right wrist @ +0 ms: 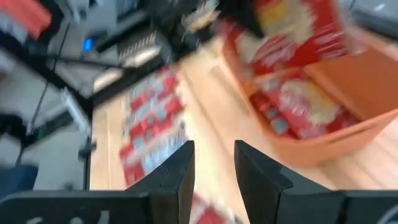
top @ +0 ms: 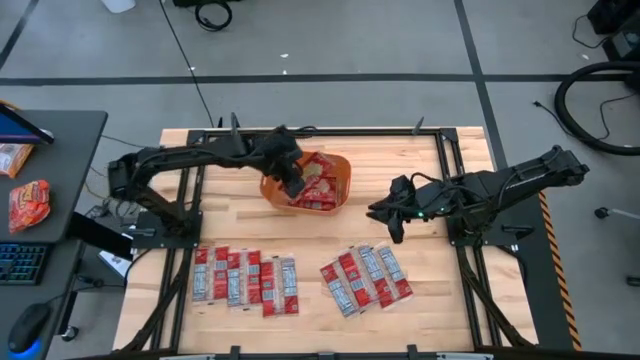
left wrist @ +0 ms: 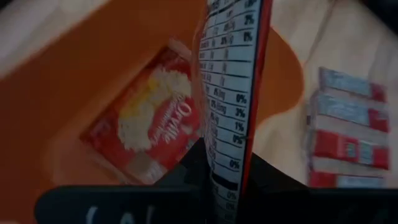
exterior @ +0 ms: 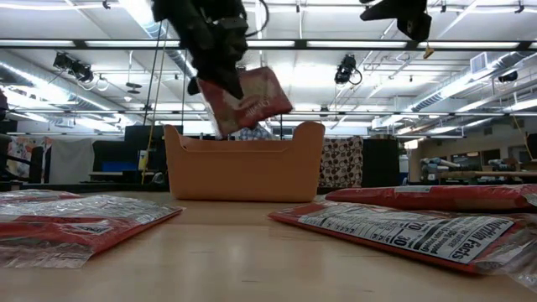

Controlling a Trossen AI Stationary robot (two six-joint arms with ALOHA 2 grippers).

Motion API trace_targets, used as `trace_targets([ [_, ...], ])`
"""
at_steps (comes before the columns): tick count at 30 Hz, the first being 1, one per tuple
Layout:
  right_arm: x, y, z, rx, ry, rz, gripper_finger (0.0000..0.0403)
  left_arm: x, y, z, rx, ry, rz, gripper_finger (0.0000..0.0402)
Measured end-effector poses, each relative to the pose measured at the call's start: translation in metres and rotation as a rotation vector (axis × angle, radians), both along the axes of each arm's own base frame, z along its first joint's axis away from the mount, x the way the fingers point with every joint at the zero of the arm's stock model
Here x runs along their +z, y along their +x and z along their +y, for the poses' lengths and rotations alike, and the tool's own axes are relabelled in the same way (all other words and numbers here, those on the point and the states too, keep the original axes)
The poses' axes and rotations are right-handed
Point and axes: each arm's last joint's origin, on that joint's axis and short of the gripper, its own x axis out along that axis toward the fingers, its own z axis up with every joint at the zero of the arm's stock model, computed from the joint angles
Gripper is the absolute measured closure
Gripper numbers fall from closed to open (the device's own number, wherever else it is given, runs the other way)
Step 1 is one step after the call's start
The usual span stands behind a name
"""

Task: Sort popcorn bags into baskets
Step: Put the red popcorn bag into the orange bin

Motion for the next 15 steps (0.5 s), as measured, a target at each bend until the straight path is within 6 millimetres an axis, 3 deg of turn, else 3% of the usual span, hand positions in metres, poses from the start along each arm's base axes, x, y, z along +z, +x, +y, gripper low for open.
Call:
trace_targets([
  [6, -0.004, 0.000, 0.001, 0.068, -0.049, 0.045, 0.0285, -0.006, 0.028, 0.013, -0.191, 0.141, 0.102, 0.0361],
  [10, -0.003, 0.001, -0.005, -0.011, -0.136, 0.038, 0.0285, -0.019, 0.039, 0.017, -0.400, 0.262, 0.197, 0.0361],
  [15, -0.002, 0.003, -0.016, -0.129, -0.130, 0.016, 0.0285, -0.039, 0.040, 0.024, -0.559, 0.286, 0.311, 0.0358],
])
